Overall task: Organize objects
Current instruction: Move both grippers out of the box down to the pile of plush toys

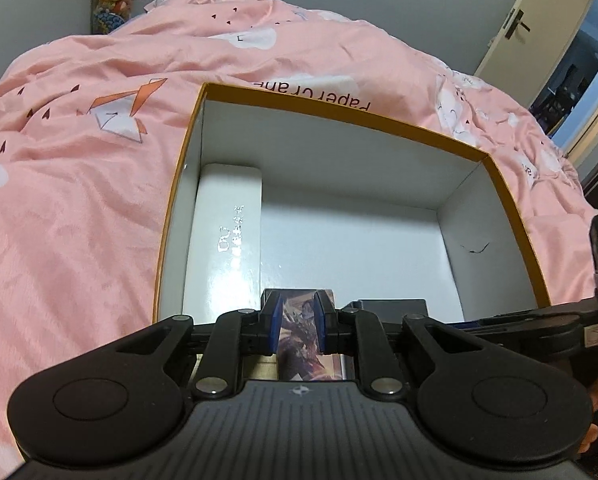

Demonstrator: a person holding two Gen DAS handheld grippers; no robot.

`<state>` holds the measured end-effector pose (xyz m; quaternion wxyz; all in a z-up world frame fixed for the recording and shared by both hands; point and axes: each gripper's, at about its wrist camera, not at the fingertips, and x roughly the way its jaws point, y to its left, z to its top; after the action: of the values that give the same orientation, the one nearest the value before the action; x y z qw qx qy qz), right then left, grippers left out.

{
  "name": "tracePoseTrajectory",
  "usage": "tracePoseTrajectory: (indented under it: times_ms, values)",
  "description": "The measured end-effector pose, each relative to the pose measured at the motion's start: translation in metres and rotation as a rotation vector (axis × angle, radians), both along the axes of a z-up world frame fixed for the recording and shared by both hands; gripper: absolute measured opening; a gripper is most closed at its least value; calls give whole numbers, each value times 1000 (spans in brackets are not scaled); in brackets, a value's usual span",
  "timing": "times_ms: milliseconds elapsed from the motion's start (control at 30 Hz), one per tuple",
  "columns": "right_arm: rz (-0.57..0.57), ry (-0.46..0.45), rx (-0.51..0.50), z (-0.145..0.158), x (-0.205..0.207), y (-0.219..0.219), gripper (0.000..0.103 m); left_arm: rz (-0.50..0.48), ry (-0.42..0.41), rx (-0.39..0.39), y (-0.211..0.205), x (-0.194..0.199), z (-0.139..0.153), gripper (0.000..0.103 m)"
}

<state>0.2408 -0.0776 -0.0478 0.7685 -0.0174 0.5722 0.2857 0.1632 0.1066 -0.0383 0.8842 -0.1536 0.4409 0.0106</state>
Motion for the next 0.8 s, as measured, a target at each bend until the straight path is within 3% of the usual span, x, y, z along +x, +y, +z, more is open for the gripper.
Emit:
tracePoseTrajectory:
  times_ms: [100,333,467,633,800]
  values:
    - [32,21,22,-2,-1,5,41,3,0,-8,1,-1,-1,20]
    - [59,-10,5,0,-6,10,42,-29,-36,-10,-5,-5,2,20]
    - [73,-118,7,21,-18,7,42,-49,-81,-6,-10,-15,17,20]
    - [99,-240,93,60,-43,-18,42,-115,-138,-29,-23,-42,40,20]
    - [108,-305,135,87,-82,-54,42,-186,-95,-31,-42,-72,47,21]
